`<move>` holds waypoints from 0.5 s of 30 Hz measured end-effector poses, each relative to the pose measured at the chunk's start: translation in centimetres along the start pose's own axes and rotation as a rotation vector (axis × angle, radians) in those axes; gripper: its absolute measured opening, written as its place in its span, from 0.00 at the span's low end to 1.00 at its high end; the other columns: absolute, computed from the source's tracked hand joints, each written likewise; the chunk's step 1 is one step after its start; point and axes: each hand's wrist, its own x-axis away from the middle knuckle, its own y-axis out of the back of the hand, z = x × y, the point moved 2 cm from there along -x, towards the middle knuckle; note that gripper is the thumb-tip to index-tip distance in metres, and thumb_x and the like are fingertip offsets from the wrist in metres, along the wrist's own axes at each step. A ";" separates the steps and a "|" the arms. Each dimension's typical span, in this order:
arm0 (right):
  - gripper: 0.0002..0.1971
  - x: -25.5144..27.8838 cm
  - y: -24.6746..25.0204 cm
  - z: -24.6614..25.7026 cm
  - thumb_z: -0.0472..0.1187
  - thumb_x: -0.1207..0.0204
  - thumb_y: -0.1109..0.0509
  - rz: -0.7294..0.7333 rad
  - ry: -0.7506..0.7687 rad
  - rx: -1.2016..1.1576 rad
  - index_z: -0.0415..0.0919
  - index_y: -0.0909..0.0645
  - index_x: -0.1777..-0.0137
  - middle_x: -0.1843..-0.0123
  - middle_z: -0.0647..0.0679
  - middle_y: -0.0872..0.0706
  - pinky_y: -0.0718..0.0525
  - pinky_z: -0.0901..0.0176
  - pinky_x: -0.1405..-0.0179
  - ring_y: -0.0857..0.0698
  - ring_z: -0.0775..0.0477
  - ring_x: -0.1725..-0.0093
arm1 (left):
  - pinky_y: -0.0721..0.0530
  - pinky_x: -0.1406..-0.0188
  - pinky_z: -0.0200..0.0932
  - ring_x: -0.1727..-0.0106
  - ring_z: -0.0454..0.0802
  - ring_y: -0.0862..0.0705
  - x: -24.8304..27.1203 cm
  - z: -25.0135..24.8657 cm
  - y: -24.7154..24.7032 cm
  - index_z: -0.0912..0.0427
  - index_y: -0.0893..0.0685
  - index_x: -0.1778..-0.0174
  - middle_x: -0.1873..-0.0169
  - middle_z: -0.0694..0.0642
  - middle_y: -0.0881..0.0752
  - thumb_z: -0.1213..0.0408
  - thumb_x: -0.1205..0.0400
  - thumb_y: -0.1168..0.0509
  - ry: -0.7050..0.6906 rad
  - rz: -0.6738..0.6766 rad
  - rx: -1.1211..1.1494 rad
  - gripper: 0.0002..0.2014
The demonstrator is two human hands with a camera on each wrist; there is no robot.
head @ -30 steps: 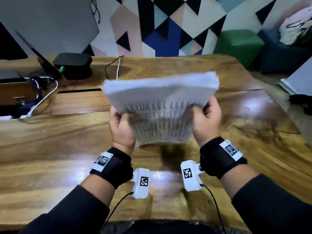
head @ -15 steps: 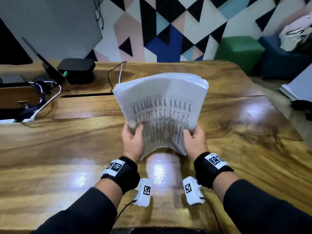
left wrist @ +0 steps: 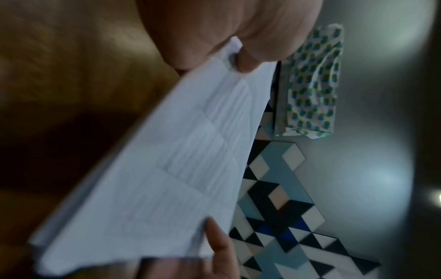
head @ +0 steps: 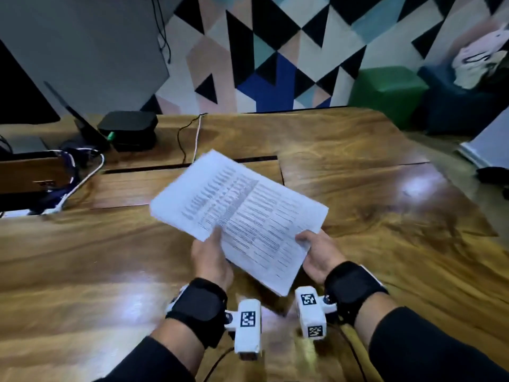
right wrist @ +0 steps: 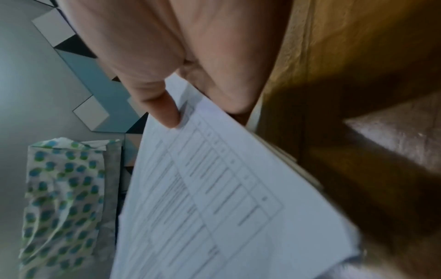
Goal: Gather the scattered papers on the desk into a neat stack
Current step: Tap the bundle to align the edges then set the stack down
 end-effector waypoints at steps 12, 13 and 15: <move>0.11 -1.3 8.2 2.6 0.33 0.48 0.30 -0.228 -0.259 0.699 0.38 0.24 0.63 0.58 0.37 0.19 0.13 0.35 0.50 0.20 0.40 0.58 | 0.13 0.63 0.50 0.66 0.61 0.10 -5.0 -1.1 10.1 0.68 0.11 0.57 0.65 0.65 0.09 0.43 0.22 0.43 0.605 0.171 -0.331 0.29; 0.12 -1.8 9.4 1.9 0.36 0.52 0.29 -0.247 -0.318 0.833 0.39 0.26 0.67 0.59 0.38 0.22 0.13 0.36 0.53 0.23 0.40 0.58 | 0.15 0.70 0.44 0.73 0.58 0.13 -5.1 -0.7 9.9 0.67 0.13 0.57 0.70 0.61 0.12 0.47 0.21 0.40 0.610 0.214 -0.494 0.23; 0.08 -1.8 10.1 1.2 0.35 0.44 0.31 -0.286 -0.360 0.992 0.39 0.30 0.72 0.64 0.40 0.27 0.23 0.53 0.65 0.28 0.42 0.63 | 0.19 0.74 0.42 0.74 0.57 0.19 -4.9 0.2 9.6 0.63 0.19 0.51 0.69 0.59 0.17 0.58 0.25 0.32 0.568 0.271 -0.808 0.13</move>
